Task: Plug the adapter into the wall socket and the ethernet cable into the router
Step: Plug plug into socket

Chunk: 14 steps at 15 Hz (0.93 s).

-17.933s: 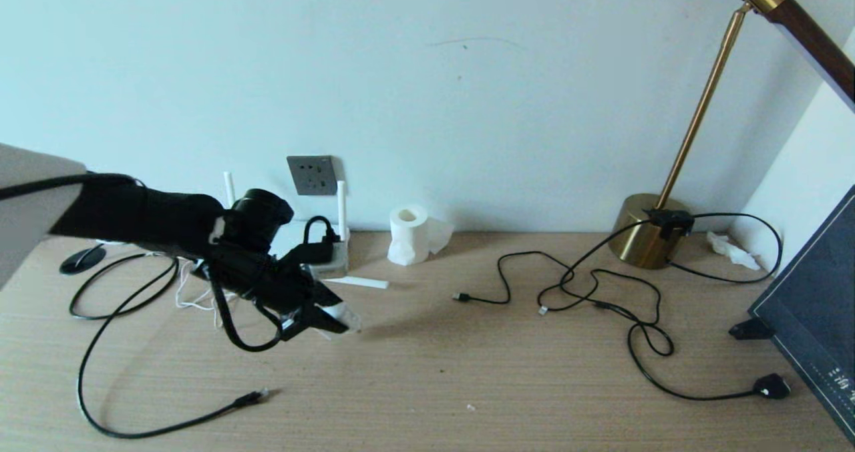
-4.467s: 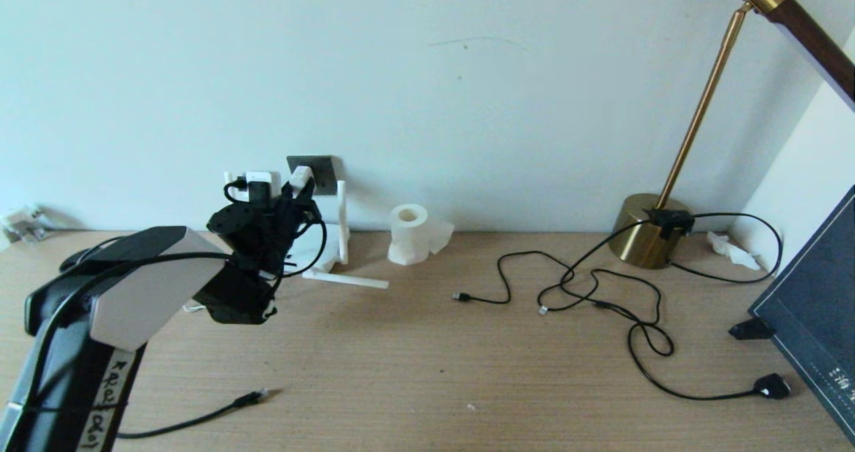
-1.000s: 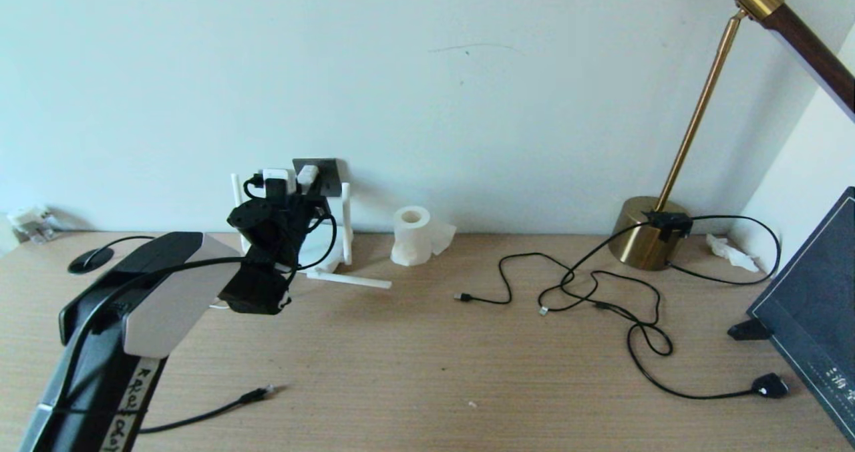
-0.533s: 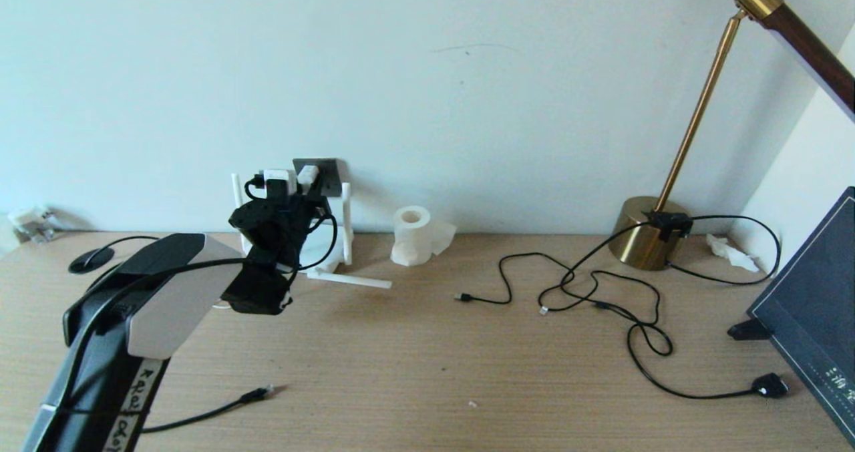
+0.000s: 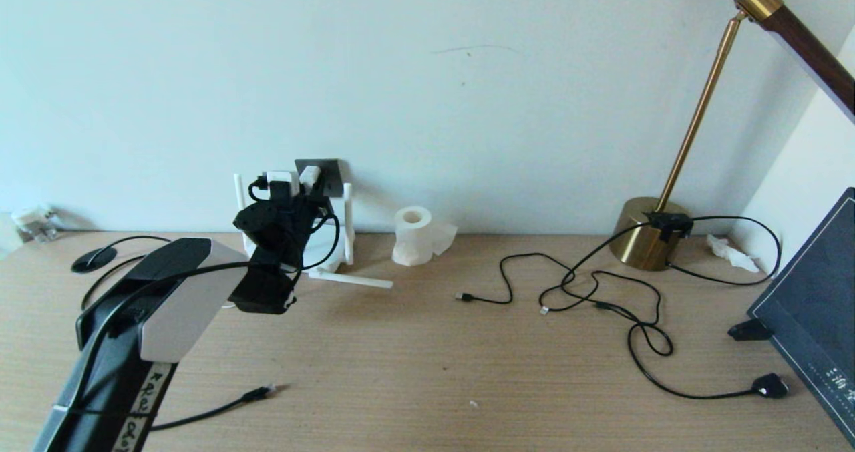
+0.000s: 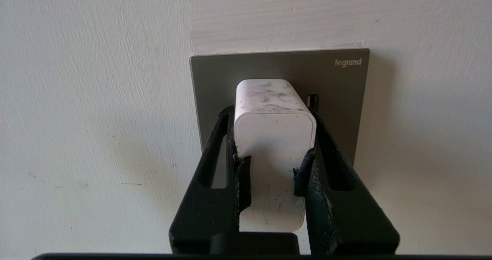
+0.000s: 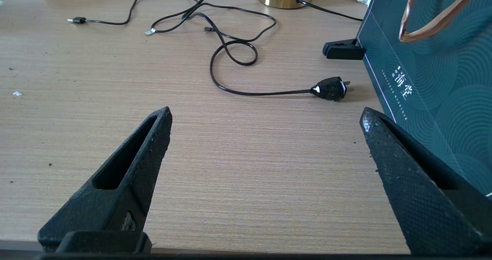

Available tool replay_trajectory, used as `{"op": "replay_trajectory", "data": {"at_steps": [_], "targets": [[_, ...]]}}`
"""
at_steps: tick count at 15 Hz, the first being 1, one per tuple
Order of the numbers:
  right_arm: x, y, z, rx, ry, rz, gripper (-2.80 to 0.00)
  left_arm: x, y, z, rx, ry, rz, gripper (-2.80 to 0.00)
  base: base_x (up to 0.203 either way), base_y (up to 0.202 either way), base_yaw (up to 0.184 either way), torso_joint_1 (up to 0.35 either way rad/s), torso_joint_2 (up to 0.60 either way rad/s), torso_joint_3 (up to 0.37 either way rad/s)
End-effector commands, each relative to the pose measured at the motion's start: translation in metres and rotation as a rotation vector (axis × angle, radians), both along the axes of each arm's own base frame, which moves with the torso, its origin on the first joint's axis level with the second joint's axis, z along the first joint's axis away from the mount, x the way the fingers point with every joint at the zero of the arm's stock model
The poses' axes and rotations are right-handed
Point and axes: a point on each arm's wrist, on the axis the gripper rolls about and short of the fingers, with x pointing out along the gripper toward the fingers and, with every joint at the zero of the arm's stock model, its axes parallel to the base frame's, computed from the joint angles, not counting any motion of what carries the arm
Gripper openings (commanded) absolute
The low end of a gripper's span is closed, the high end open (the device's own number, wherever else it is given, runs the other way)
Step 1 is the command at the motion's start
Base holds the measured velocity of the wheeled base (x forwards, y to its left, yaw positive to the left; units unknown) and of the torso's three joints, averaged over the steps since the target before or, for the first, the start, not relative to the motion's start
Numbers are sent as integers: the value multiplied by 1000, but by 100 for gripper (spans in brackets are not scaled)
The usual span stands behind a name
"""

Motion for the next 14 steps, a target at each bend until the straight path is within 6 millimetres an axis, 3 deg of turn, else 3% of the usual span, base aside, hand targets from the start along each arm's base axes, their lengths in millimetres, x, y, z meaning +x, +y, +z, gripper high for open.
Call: {"op": "replay_trajectory", "data": {"at_steps": [1, 9, 10, 11, 14], "targets": [[0, 0, 0, 0, 0, 1, 0, 1, -1, -5, 2, 12, -1, -280, 0, 0, 0, 0, 0, 0], [0, 0, 0, 0, 1, 0, 0, 0, -1, 0, 1, 3, -1, -280, 0, 0, 0, 0, 0, 0], [0, 0, 0, 0, 1, 0, 0, 0, -1, 0, 1, 1, -1, -16, 0, 0, 0, 0, 0, 0], [0, 0, 0, 0, 0, 0, 0, 0, 0, 1, -1, -2, -1, 0, 0, 0, 0, 0, 0, 0], [0, 0, 0, 0, 0, 0, 0, 0, -1, 3, -2, -11, -2, 0, 0, 0, 0, 0, 0, 0]]}}
